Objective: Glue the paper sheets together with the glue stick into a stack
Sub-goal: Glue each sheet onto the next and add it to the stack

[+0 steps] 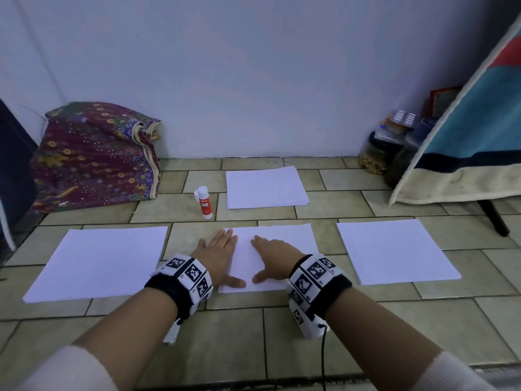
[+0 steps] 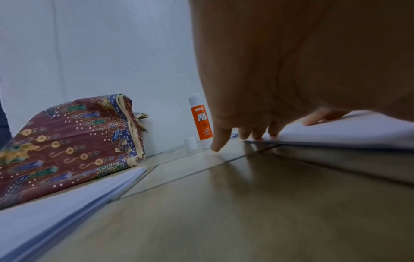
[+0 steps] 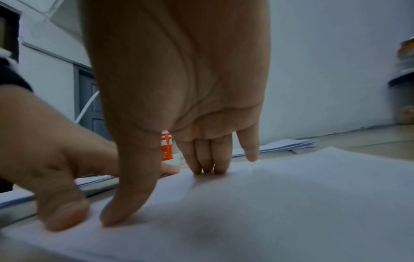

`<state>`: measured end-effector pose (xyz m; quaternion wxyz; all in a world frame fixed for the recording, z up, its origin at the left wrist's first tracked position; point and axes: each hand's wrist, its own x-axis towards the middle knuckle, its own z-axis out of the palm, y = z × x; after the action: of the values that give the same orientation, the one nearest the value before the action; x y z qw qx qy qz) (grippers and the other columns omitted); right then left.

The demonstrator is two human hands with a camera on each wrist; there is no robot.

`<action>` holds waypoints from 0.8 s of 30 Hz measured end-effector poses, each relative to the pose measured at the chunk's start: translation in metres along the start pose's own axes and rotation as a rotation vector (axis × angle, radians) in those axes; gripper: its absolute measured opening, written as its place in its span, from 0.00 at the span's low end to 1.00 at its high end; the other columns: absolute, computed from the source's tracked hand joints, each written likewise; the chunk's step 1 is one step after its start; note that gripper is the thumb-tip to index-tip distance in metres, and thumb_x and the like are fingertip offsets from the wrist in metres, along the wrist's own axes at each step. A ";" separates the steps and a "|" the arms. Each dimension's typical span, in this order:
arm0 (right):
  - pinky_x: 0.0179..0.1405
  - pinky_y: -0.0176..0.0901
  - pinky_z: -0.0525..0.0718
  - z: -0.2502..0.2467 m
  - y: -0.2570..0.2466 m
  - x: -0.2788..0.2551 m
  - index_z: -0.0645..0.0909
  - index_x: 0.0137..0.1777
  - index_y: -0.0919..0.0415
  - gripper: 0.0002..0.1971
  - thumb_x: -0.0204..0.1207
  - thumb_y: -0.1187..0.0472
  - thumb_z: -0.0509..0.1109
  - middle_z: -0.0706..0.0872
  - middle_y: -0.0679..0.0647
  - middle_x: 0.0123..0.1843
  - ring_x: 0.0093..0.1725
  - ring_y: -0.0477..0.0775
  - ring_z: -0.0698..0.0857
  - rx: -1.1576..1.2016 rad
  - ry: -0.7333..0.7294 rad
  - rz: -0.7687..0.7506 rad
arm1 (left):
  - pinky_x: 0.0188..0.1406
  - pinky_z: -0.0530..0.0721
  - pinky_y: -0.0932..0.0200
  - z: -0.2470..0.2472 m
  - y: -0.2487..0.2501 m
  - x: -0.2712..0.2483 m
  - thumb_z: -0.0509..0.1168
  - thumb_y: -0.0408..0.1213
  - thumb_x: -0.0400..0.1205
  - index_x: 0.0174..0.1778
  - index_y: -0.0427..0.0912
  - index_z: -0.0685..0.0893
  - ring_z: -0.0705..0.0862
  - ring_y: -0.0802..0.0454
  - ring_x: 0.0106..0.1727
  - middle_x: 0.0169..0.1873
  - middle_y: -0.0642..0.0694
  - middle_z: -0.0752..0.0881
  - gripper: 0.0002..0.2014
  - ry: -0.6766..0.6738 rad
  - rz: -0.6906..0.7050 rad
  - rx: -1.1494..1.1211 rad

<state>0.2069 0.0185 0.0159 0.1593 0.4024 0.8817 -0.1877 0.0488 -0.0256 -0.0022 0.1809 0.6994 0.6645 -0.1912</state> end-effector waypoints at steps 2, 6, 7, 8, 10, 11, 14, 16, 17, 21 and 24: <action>0.74 0.48 0.66 -0.006 0.016 -0.004 0.54 0.84 0.61 0.45 0.74 0.47 0.74 0.65 0.57 0.82 0.78 0.58 0.67 0.039 0.012 0.048 | 0.81 0.49 0.35 0.002 -0.002 0.001 0.64 0.66 0.76 0.84 0.38 0.37 0.36 0.49 0.85 0.84 0.45 0.34 0.56 -0.009 0.006 -0.039; 0.66 0.46 0.72 -0.014 0.053 -0.012 0.62 0.81 0.56 0.35 0.78 0.44 0.68 0.76 0.57 0.74 0.72 0.57 0.73 0.091 0.059 0.200 | 0.81 0.48 0.34 0.003 -0.006 0.002 0.63 0.67 0.76 0.84 0.39 0.36 0.35 0.50 0.84 0.84 0.45 0.34 0.56 -0.014 0.022 -0.047; 0.65 0.46 0.73 -0.015 0.061 -0.013 0.64 0.80 0.55 0.33 0.79 0.44 0.67 0.77 0.56 0.72 0.71 0.57 0.75 0.096 0.066 0.240 | 0.81 0.48 0.34 0.004 -0.006 0.002 0.62 0.68 0.76 0.84 0.39 0.36 0.35 0.50 0.84 0.84 0.46 0.33 0.56 -0.015 0.024 -0.045; 0.64 0.45 0.74 -0.017 0.067 -0.015 0.65 0.78 0.54 0.30 0.79 0.44 0.66 0.78 0.56 0.71 0.70 0.57 0.76 0.099 0.073 0.273 | 0.81 0.48 0.34 0.004 -0.007 0.002 0.62 0.68 0.76 0.84 0.39 0.35 0.34 0.50 0.84 0.83 0.46 0.33 0.56 -0.015 0.025 -0.042; 0.63 0.45 0.75 -0.022 0.071 -0.015 0.69 0.76 0.53 0.27 0.80 0.45 0.65 0.79 0.55 0.70 0.68 0.56 0.77 0.088 0.089 0.307 | 0.81 0.48 0.34 0.005 -0.007 0.003 0.61 0.68 0.76 0.84 0.39 0.35 0.34 0.49 0.84 0.83 0.45 0.33 0.56 -0.016 0.027 -0.035; 0.63 0.45 0.76 -0.024 0.068 -0.015 0.70 0.75 0.55 0.26 0.80 0.44 0.65 0.80 0.55 0.69 0.67 0.56 0.78 0.063 0.096 0.316 | 0.81 0.48 0.34 0.006 -0.007 0.003 0.61 0.69 0.76 0.84 0.39 0.35 0.34 0.49 0.84 0.83 0.45 0.32 0.56 -0.016 0.027 -0.031; 0.65 0.50 0.75 -0.023 0.038 -0.009 0.71 0.70 0.63 0.33 0.76 0.38 0.68 0.81 0.57 0.65 0.65 0.58 0.80 -0.025 0.101 0.297 | 0.81 0.47 0.33 0.008 -0.005 0.004 0.62 0.68 0.76 0.84 0.38 0.35 0.34 0.49 0.84 0.83 0.44 0.32 0.56 -0.005 0.019 -0.031; 0.72 0.56 0.70 -0.011 0.013 -0.003 0.68 0.71 0.65 0.41 0.68 0.37 0.75 0.80 0.57 0.67 0.67 0.59 0.78 -0.035 0.084 0.210 | 0.81 0.48 0.34 0.008 -0.005 0.005 0.62 0.67 0.76 0.84 0.39 0.35 0.34 0.49 0.84 0.83 0.44 0.32 0.56 0.006 0.012 -0.028; 0.75 0.58 0.66 -0.005 0.004 -0.001 0.65 0.74 0.64 0.45 0.65 0.38 0.78 0.77 0.57 0.70 0.70 0.58 0.76 -0.051 0.069 0.173 | 0.81 0.48 0.34 0.009 -0.004 0.005 0.62 0.67 0.76 0.84 0.39 0.35 0.34 0.49 0.84 0.83 0.45 0.32 0.56 0.010 0.010 -0.025; 0.80 0.64 0.56 0.010 0.011 -0.005 0.52 0.82 0.64 0.56 0.62 0.41 0.81 0.65 0.55 0.81 0.77 0.56 0.69 0.000 0.068 0.173 | 0.81 0.48 0.35 0.009 -0.005 0.006 0.62 0.68 0.75 0.84 0.39 0.35 0.35 0.49 0.84 0.83 0.45 0.33 0.56 0.012 0.009 -0.022; 0.80 0.66 0.51 0.009 0.038 -0.015 0.47 0.84 0.61 0.59 0.63 0.39 0.79 0.59 0.51 0.84 0.79 0.53 0.66 0.038 0.043 0.201 | 0.81 0.47 0.34 0.009 -0.007 0.006 0.61 0.69 0.75 0.84 0.39 0.34 0.34 0.49 0.84 0.83 0.45 0.32 0.57 0.001 0.018 -0.030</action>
<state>0.2470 0.0277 0.0063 0.1507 0.4957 0.8364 -0.1789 0.0419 -0.0249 -0.0133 0.1930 0.7027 0.6610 -0.1792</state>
